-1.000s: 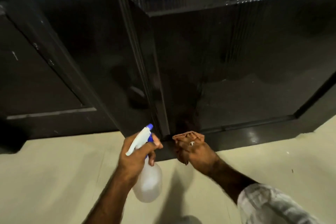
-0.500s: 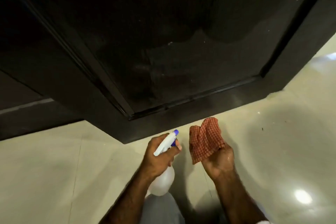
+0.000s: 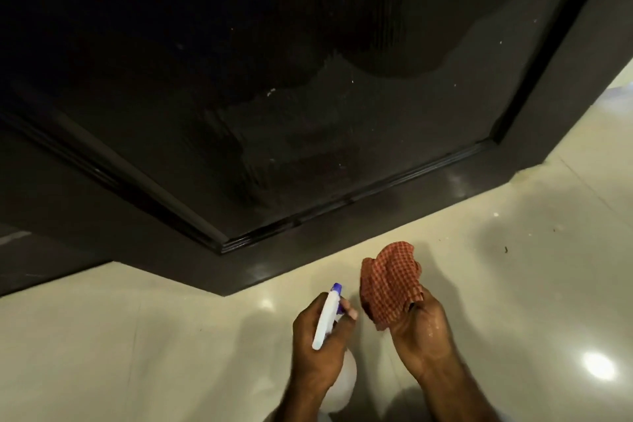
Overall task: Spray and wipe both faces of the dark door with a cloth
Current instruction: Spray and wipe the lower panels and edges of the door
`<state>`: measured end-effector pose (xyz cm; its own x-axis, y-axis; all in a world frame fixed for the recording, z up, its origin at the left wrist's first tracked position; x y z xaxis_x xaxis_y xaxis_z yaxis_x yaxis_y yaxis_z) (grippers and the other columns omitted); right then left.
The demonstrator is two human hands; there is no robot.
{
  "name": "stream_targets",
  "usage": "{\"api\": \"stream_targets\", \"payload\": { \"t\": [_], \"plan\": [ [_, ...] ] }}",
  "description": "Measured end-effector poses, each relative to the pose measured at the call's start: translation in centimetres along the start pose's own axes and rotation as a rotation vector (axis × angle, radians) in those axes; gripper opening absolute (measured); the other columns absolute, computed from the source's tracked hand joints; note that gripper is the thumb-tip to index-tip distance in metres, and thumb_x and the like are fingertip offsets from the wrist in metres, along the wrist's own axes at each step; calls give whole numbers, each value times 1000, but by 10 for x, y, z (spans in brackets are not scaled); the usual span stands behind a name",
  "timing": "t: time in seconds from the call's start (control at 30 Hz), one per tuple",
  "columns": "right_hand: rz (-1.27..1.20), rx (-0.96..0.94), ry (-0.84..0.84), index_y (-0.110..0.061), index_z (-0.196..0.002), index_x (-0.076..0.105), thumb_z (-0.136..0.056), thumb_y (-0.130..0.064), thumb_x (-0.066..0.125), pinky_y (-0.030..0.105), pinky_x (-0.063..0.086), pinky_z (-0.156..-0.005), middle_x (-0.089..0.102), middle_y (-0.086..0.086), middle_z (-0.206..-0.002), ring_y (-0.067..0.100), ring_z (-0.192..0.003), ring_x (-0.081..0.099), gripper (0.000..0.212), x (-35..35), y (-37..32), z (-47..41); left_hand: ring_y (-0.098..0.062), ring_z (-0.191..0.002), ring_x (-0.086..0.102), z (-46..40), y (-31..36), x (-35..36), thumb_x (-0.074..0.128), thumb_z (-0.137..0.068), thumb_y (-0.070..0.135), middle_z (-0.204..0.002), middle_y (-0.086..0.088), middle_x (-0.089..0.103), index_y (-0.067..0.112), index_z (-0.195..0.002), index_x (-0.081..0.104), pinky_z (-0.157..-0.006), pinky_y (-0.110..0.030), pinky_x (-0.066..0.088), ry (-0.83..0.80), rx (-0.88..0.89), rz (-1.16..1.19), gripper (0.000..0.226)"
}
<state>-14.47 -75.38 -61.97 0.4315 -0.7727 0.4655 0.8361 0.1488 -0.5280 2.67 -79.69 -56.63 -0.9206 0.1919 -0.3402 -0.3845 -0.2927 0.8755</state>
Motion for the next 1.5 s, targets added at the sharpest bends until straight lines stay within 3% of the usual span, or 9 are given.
{"api": "stream_targets", "payload": {
  "t": [0.13, 0.37, 0.47, 0.6, 0.87, 1.0, 1.17, 1.37, 1.5],
  "plan": [
    [20, -185, 81, -22, -155, 54, -114, -38, 47, 58, 41, -122, 60, 6, -155, 34, -140, 58, 45, 18, -39, -8, -21, -86, 73, -13, -18, 3, 75, -90, 38, -93, 12, 77, 37, -100, 78, -77, -27, 63, 108, 93, 124, 11],
    [374, -1121, 25, -11, -135, 59, -100, -9, 74, 25, 60, -92, 70, 4, -120, 10, -110, 71, 38, 147, -116, 49, -13, -105, 71, -32, -34, 7, 59, -93, 59, -117, 9, 74, 27, -128, 66, -98, -26, 58, 177, 105, 195, 48],
    [753, -1511, 35, -26, -132, 63, -98, -21, 79, 36, 58, -97, 56, 5, -134, 23, -123, 60, 38, 192, -88, 42, -18, -114, 71, -39, -46, 2, 55, -88, 68, -127, 6, 73, 24, -136, 65, -105, -31, 55, 187, 82, 229, 66],
    [1236, -1845, 27, -31, -132, 63, -104, -21, 67, 46, 54, -100, 47, 14, -134, 39, -124, 50, 30, 168, -54, -10, -13, -111, 71, -41, -50, -2, 63, -97, 48, -117, 12, 75, 35, -124, 69, -96, -20, 54, 185, 100, 220, 30],
    [562, -1314, 39, 1, -130, 57, -90, -11, 63, 54, 57, -97, 60, 26, -124, 40, -113, 64, 42, 166, -67, -15, -9, -116, 67, -42, -46, 5, 55, -103, 54, -121, 12, 72, 32, -127, 66, -98, -16, 51, 84, 114, 190, 35],
    [954, -1611, -138, -3, -116, 73, -89, -9, 65, 34, 51, -93, 60, 21, -117, 36, -108, 55, 29, 207, -26, 15, -4, -120, 66, -44, -44, 1, 56, -106, 36, -122, 20, 73, 34, -127, 67, -100, -14, 48, 96, 120, 177, 24],
    [1495, -1753, -275, -4, -101, 78, -88, -9, 71, 45, 63, -80, 65, 21, -116, 36, -105, 59, 15, 159, -41, -31, 10, -107, 63, -39, -38, -3, 52, -96, 62, -116, 30, 63, 52, -113, 56, -97, -17, 50, 148, -14, 192, 20],
    [1030, -1340, 301, -2, -114, 63, -98, -11, 57, 19, 45, -59, 68, 1, -99, 17, -75, 64, 19, 143, -76, -28, -6, -116, 57, -37, -33, -5, 45, -86, 76, -122, 35, 55, 45, -127, 49, -106, -21, 44, 169, -41, 219, 52],
    [1051, -1366, -67, -17, -118, 68, -93, -18, 69, 27, 62, -79, 59, 11, -125, 22, -102, 68, 25, 174, -12, -13, 28, -107, 55, -41, -31, -8, 47, -99, 58, -107, 44, 65, 51, -119, 52, -88, 6, 36, 196, -34, 146, 22]
  ]
}}
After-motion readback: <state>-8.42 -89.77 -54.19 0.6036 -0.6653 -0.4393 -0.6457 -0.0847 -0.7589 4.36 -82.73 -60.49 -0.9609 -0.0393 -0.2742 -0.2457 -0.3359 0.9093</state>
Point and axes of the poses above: each hand's wrist, its own z-axis away from the middle knuckle, its own x-axis out of the palm, y = z × x, the point moved 5 cm from there along -z, towards the middle knuckle
